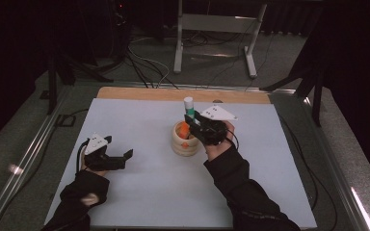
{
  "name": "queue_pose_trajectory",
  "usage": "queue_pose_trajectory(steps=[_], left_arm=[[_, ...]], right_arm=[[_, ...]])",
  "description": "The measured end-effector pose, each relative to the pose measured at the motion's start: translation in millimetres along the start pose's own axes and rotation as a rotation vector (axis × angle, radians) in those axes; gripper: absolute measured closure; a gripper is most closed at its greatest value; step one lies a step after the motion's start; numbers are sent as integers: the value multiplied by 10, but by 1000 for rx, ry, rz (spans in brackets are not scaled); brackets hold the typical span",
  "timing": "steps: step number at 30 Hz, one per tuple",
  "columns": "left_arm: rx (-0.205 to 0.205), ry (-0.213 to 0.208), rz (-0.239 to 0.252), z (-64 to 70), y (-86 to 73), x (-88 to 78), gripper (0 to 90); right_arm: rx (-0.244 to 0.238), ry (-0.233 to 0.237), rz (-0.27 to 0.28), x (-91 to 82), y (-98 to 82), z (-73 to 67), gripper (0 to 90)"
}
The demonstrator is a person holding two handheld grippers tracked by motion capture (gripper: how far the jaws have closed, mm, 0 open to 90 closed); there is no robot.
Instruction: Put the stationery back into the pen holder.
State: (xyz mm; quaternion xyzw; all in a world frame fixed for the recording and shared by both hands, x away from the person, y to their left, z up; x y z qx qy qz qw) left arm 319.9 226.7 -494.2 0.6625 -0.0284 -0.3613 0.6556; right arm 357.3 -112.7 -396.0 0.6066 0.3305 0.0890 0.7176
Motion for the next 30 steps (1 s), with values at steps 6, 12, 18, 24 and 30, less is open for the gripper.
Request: queue_pose_trajectory(steps=[6, 12, 18, 24, 30], left_arm=[[-6, 2, 0, 4, -12, 1, 2], [-1, 4, -1, -2, -19, 5, 2], [-4, 8, 2, -2, -21, 4, 2], [3, 9, -3, 5, -33, 13, 2], [2, 1, -5, 19, -39, 21, 2]], right_arm=[[29, 8, -18, 85, -92, 36, 659], [35, 9, -38, 163, -163, 37, 659], [53, 24, -59, 239, -227, 17, 658], [88, 41, -70, 318, -292, 32, 657], [111, 64, -83, 400, -373, 36, 658]])
Point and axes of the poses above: each handheld gripper's, and its own axes: x roughly forward along the jaws, y roughly out of its top, z roughly to its right, the point moved 1 cm from there along x, roughly forward along the jaws, and after that the axes turned 3 degrees about -x, right-handed, at the moved point
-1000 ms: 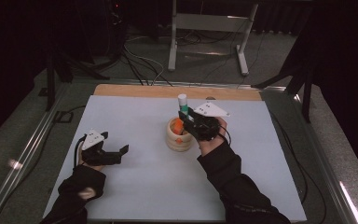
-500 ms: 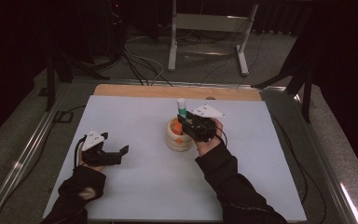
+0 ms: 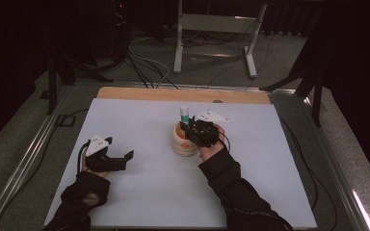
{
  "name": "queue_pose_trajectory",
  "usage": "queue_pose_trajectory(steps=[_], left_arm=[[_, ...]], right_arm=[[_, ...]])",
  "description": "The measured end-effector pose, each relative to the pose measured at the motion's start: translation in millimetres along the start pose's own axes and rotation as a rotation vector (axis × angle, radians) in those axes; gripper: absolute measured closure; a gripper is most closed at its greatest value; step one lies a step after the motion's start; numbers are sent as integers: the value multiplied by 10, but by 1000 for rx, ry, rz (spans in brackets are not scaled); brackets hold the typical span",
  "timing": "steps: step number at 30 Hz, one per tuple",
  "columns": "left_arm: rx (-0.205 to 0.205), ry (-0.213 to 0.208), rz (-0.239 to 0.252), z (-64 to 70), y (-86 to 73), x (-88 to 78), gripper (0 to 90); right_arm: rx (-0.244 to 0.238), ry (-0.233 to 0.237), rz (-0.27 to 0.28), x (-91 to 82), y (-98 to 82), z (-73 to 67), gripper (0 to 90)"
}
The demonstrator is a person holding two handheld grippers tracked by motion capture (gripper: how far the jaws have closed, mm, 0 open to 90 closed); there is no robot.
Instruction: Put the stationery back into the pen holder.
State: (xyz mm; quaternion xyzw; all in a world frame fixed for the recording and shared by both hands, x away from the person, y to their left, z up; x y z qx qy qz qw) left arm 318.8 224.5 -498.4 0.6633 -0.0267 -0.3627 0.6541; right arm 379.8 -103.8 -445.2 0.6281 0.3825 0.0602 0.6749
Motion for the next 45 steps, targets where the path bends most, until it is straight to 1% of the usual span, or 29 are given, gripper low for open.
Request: queue_pose_trajectory(steps=[1, 6, 10, 13, 15, 17, 21, 24, 28, 32, 37, 38, 39, 41, 42, 43, 44, 45], left_arm=[[-2, -2, 3, 4, -1, 0, 2], [-1, -2, 2, 11, 2, 0, 2], [-1, -1, 2, 10, 0, -1, 2], [-3, -2, 3, 10, 0, -2, 2], [-1, -3, 2, 9, 0, 1, 2], [1, -2, 1, 8, -1, 3, 2], [2, -1, -1, 8, -1, 2, 2], [1, 0, 0, 8, 2, 1, 2], [5, 1, 0, 13, 2, 2, 2], [7, 2, -2, 12, 2, 4, 2], [7, 2, -3, 8, 0, 2, 2], [7, 2, -3, 9, 0, 2, 2], [8, 2, -3, 9, 0, 1, 2], [7, 2, -3, 9, 2, 3, 2], [6, 1, -2, 10, 2, 3, 2], [8, 1, -3, 12, 3, 2, 2], [9, 2, -3, 15, 3, 1, 2], [7, 1, -1, 15, 4, 0, 2]], right_arm=[[10, 2, -4, 12, -13, 3, 658], [22, 10, -25, 56, -53, 7, 658], [30, -1, -45, 76, -60, 8, 657], [36, 0, -53, 82, -63, 14, 658], [44, -2, -71, 89, -65, 20, 657], [46, -7, -78, 90, -66, 23, 657], [46, 2, -96, 101, -63, 30, 656], [42, -1, -107, 112, -65, 28, 655], [33, -17, -110, 115, -59, 23, 653], [27, -18, -100, 116, -55, 18, 651], [28, -28, -108, 124, -58, 14, 642], [26, -29, -110, 125, -60, 11, 634], [19, -34, -103, 121, -62, 4, 594], [14, -34, -96, 110, -51, -11, 560], [11, -43, -91, 104, -43, -16, 552], [14, -39, -84, 95, -34, -18, 533], [17, -31, -76, 88, -23, -18, 491], [19, -30, -70, 81, -13, -16, 467]])
Point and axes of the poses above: each handheld gripper's, and its own axes: x roughly forward along the jaws, y roughly out of its top, z roughly to its right, the point moved 1 cm from there along x, roughly forward along the jaws, and after that the axes turned 3 degrees about -x, right-handed, at the moved point
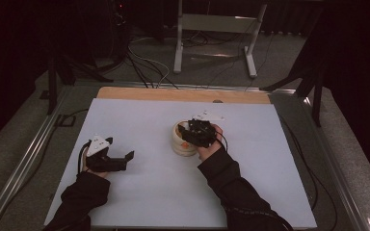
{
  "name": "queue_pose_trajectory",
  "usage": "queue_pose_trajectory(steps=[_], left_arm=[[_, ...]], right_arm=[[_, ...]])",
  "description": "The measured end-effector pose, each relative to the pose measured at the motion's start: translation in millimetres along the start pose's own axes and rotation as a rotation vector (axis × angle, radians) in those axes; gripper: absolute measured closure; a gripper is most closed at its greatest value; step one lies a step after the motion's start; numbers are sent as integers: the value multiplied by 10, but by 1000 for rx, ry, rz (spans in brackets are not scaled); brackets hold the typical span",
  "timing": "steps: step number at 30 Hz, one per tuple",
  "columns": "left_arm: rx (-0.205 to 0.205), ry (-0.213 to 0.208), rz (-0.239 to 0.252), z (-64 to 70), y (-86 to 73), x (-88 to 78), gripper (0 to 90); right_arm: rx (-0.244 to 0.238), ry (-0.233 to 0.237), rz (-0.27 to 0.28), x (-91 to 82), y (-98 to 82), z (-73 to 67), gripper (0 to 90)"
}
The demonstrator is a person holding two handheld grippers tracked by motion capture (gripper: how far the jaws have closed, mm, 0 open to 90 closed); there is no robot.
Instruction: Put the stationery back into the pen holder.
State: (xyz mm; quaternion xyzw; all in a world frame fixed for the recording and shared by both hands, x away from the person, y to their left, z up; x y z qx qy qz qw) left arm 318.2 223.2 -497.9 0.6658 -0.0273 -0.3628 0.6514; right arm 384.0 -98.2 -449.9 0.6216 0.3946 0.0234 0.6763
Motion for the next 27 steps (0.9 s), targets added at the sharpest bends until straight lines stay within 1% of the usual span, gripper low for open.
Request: queue_pose_trajectory(steps=[1, 3, 4, 5, 6, 7, 8, 10, 12, 13, 14, 15, 17, 18, 20, 23, 25, 27], left_arm=[[0, -1, 0, 0, 1, -1, 2], [3, 0, -1, 0, 1, -2, 2], [3, 0, -1, 0, 1, -2, 2], [2, -1, -1, 1, 1, 0, 2], [4, -4, -3, 3, 0, 1, 2], [3, -7, -3, 4, -1, 3, 2], [4, -7, -4, 7, -2, 6, 2], [9, -7, -6, 11, -1, 5, 2], [8, -9, -2, 16, 2, 2, 2], [8, -9, -1, 17, 3, 0, 2], [7, -8, 2, 17, 4, -2, 2], [8, -10, 3, 15, 5, -5, 2], [7, -8, 5, 16, 5, -8, 2], [5, -10, 7, 18, 5, -9, 2], [8, -9, 9, 20, 6, -13, 2], [7, -11, 11, 24, 5, -12, 2], [7, -15, 11, 24, 4, -13, 2], [7, -17, 11, 23, 4, -13, 2]], right_arm=[[6, 11, 7, -10, 10, 3, 447], [11, 27, 18, -33, 29, 7, 372], [11, 27, 18, -33, 29, 7, 372], [10, 40, 21, -45, 39, 7, 349], [1, 78, 27, -73, 57, 5, 239], [-7, 100, 22, -82, 67, 2, 177], [-18, 133, 12, -85, 79, -5, 122], [-20, 148, 17, -111, 98, -17, 120], [-33, 158, 13, -125, 121, -28, 49], [-39, 165, 13, -135, 130, -29, 35], [-43, 182, 8, -138, 140, -27, 19], [-43, 180, 3, -141, 147, -27, 5], [-51, 198, -10, -148, 161, -27, 0], [-56, 193, -6, -159, 165, -23, 0], [-65, 199, -4, -184, 175, -15, 0], [-60, 206, 0, -209, 184, 2, 0], [-53, 212, 9, -244, 199, 41, 0], [-57, 207, 12, -269, 208, 62, 0]])
Point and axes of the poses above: each handheld gripper's, and its own axes: x roughly forward along the jaws, y roughly out of its top, z roughly to its right, the point moved 1 cm from there along x, roughly forward along the jaws, and after that the axes turned 3 degrees about -x, right-handed, at the moved point
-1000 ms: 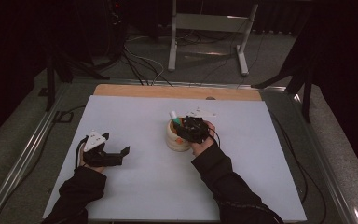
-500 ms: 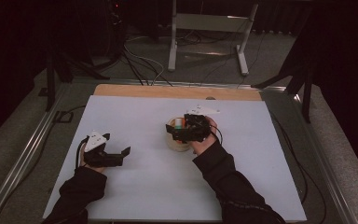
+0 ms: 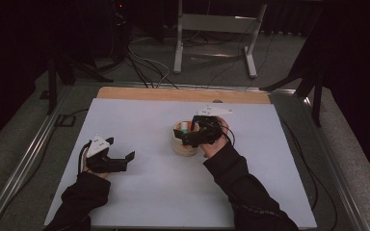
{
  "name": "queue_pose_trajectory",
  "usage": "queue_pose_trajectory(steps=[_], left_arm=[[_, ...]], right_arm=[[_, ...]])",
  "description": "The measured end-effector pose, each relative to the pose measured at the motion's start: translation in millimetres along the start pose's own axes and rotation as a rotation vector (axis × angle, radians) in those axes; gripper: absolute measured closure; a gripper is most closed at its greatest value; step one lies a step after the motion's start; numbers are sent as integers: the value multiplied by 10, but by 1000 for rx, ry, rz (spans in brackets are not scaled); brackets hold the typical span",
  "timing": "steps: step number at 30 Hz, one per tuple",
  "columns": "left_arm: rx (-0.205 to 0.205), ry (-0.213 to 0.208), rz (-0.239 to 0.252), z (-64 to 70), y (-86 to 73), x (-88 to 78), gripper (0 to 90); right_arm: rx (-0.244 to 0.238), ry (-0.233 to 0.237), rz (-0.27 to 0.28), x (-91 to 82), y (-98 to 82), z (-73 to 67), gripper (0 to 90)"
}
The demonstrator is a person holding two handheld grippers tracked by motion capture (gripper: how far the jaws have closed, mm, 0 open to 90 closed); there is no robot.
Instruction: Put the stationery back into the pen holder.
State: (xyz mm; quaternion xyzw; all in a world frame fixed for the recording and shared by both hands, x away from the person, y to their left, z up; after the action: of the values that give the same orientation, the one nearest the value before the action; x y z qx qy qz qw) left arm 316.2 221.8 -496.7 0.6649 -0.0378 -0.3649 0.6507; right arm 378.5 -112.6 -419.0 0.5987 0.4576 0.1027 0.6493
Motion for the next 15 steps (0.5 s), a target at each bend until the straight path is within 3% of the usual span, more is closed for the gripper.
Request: queue_pose_trajectory(steps=[15], left_arm=[[-1, -5, 3, 5, 0, -4, 2]], right_arm=[[-29, 29, 14, -283, -7, 152, 0]])
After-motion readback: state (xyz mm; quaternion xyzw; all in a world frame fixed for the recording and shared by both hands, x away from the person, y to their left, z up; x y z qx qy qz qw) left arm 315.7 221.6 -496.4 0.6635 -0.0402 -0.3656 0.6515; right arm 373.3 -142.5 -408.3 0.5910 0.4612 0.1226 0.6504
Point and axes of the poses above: each handheld gripper's, and its own axes: x roughly forward along the jaws, y roughly out of its top, z roughly to its right, the point moved 1 cm from there along x, roughly forward along the jaws, and after that the axes turned 3 degrees about -x, right-handed, at the moved point
